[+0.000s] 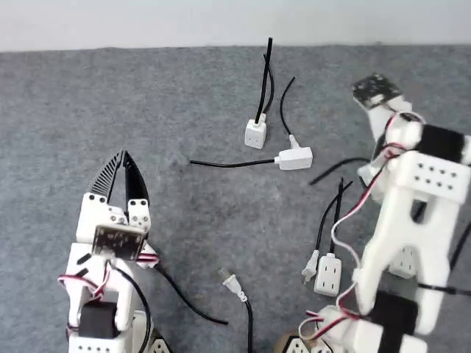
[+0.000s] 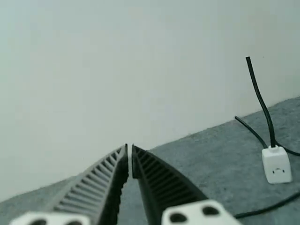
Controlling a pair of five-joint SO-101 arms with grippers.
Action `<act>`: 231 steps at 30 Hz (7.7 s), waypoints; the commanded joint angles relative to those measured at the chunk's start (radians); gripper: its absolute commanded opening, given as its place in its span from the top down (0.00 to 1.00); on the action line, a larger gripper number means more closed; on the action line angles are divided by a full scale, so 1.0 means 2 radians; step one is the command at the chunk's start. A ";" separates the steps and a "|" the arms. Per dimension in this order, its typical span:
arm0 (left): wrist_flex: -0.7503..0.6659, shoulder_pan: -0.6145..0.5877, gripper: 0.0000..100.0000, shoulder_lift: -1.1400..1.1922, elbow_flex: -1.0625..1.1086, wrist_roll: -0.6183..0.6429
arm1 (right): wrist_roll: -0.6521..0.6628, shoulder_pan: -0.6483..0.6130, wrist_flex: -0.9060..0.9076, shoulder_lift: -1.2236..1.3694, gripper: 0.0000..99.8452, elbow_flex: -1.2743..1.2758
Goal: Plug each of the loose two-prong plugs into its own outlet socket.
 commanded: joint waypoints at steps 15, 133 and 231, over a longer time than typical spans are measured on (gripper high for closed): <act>-0.240 0.008 0.99 0.582 -0.132 0.034 | 0.284 0.183 0.004 0.077 0.99 -0.026; -0.242 0.008 0.99 0.578 -0.125 0.011 | -0.135 -0.133 -0.243 -0.469 0.85 0.582; 0.220 0.358 0.82 0.576 -0.278 -0.203 | -0.134 -0.142 -0.158 -0.803 0.85 0.851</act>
